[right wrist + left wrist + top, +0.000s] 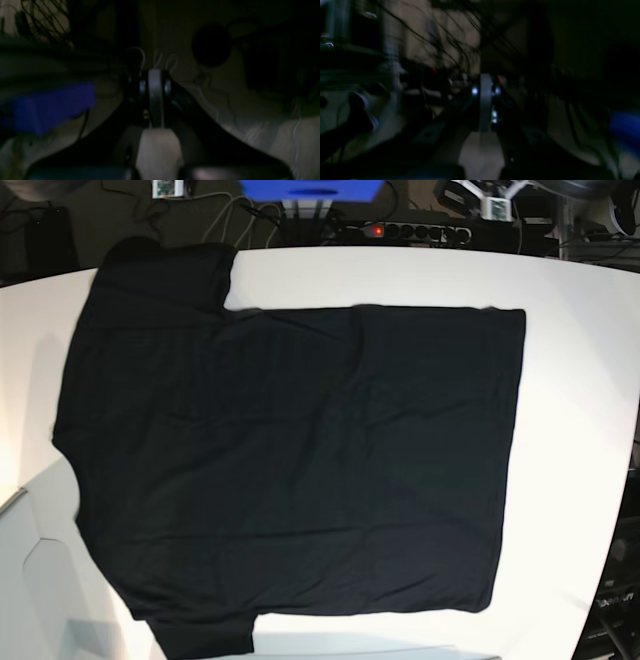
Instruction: Fold the T-shirt properly
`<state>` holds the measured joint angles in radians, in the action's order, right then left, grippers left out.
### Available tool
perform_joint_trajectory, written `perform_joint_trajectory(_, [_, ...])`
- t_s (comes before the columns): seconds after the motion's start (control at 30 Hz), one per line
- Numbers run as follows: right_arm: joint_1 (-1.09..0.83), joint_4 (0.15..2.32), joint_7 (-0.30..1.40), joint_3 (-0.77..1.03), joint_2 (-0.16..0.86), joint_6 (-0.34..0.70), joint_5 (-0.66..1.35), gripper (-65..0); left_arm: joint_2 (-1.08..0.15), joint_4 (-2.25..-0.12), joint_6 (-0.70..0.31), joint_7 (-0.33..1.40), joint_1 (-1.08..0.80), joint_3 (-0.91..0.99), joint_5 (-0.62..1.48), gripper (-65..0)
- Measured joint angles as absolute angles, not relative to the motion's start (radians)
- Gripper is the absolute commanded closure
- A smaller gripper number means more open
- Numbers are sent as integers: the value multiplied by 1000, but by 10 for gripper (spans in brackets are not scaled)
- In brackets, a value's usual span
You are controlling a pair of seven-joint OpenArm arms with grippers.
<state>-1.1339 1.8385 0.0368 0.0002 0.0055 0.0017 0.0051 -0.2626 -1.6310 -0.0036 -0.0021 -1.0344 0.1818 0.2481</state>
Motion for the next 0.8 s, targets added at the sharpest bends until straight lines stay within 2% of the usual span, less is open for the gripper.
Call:
perform_joint_trajectory(0.1, [-1151, 1945, 28, 1, 5, 2, 4, 0, -251, -1726, -10, -4, -1041, 234, 252, -59])
perform_joint_trajectory(0.23, [-1151, 2008, 27, 2, 6, 2, 5, 0, -251, -1814, -10, 3, -1042, 286, 255, -221])
perform_joint_trajectory(0.3, [-1149, 2011, 27, 2, 5, 2, 5, -1, -245, -1841, -10, -1, -1040, 309, 256, -280])
perform_joint_trajectory(0.33, [-1147, 2010, 28, 2, 5, 2, 5, -23, -234, -1850, -10, -3, -1037, 324, 256, -299])
perform_joint_trajectory(0.5, [-1116, 2011, 29, -3, 2, 2, 4, -185, -184, -1834, -6, 5, -959, 373, 256, -316])
perform_joint_trajectory(0.6, [-1106, 2010, 39, -3, 2, 2, 5, -256, -189, -1810, -15, -7, -919, 369, 256, -317])
perform_joint_trajectory(0.7, [-1087, 2011, 30, 2, 3, 2, 5, -293, -190, -1770, -11, 5, -899, 371, 256, -317])
perform_joint_trajectory(0.8, [-1089, 2011, 35, 2, 3, 2, 5, -300, -189, -1733, -10, 5, -834, 371, 257, -317])
